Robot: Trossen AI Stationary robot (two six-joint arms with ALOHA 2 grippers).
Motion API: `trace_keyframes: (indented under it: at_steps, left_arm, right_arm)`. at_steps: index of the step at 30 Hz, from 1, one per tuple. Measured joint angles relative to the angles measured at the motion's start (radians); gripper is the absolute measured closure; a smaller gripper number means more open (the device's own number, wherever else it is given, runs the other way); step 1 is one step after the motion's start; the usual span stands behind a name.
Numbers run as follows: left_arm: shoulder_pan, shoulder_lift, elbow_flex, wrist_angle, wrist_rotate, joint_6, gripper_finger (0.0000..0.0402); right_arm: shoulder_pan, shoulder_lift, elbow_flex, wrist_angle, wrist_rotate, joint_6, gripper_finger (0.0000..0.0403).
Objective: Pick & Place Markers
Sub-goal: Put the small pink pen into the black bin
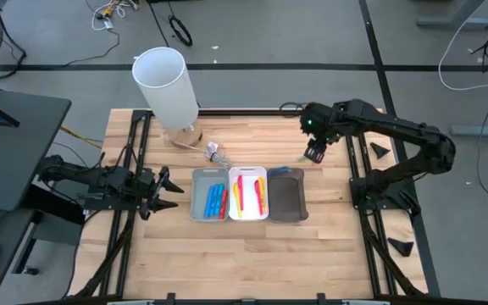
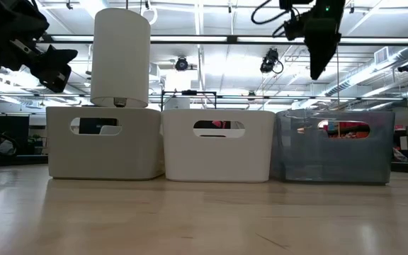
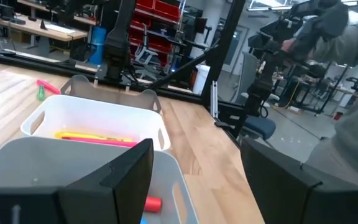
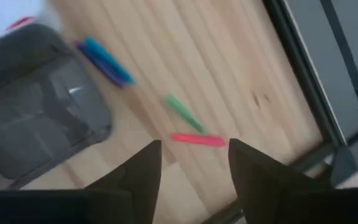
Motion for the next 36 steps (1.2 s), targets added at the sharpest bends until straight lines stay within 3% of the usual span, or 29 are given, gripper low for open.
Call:
trace_keyframes:
  at_steps: [10,18,26,30,36]
  left_arm:
    - [0.000,0.000,0.000,0.007,0.000,0.000,0.0154]
    - [0.000,0.000,0.000,0.007,0.000,0.000,0.0154]
    - [0.000,0.000,0.000,0.007,0.000,0.000,0.0154]
    - [0.000,0.000,0.000,0.008,0.000,0.000,0.0154]
    - [0.000,0.000,0.000,0.008,0.000,0.000,0.0154]
  right_arm:
    - [-0.186,0.000,0.000,-0.010,-0.001,0.371,0.0206]
    - [-0.252,0.000,0.000,-0.018,0.039,0.711,0.0207]
    - [-0.279,0.000,-0.001,-0.121,0.053,0.908,0.0207]
    - [-0.279,-0.002,-0.061,-0.117,0.035,0.977,0.0207]
    - [-0.279,0.000,-0.252,0.041,-0.030,1.049,0.0207]
